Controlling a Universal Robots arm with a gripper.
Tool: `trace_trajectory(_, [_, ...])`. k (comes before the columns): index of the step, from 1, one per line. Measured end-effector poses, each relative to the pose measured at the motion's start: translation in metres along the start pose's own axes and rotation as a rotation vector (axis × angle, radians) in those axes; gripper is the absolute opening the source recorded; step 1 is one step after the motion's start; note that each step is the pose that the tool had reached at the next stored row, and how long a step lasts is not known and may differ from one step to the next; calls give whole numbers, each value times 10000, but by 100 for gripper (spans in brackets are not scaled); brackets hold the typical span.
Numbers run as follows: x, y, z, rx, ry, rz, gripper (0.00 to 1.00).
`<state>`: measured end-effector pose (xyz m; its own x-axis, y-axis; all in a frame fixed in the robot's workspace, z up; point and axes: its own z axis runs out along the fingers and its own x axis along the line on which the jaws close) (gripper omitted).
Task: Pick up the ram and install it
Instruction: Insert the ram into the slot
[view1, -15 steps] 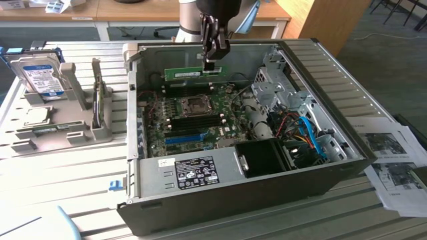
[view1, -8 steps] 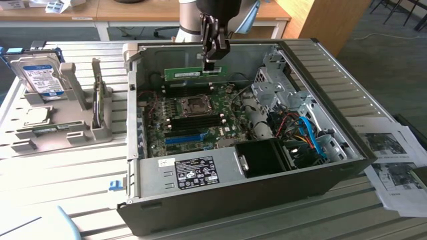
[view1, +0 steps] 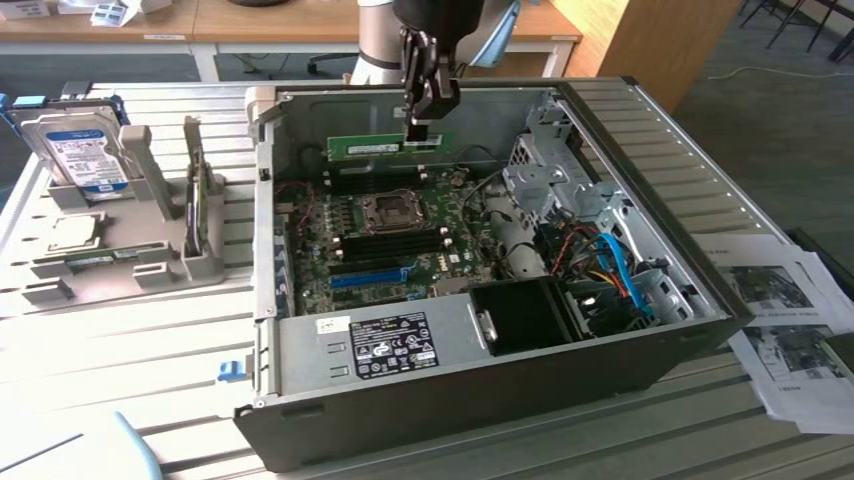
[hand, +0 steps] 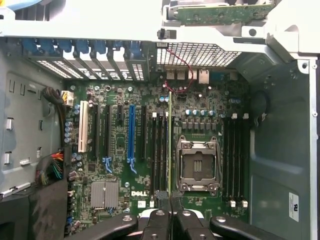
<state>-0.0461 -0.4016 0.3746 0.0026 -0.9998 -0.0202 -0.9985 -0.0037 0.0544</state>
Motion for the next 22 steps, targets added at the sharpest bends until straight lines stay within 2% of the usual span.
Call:
trace_trajectory(8, [0,-2,23,-1,-9,-1,11])
trace_trajectory(22, [3,-8,137,-1,-10,-2,11])
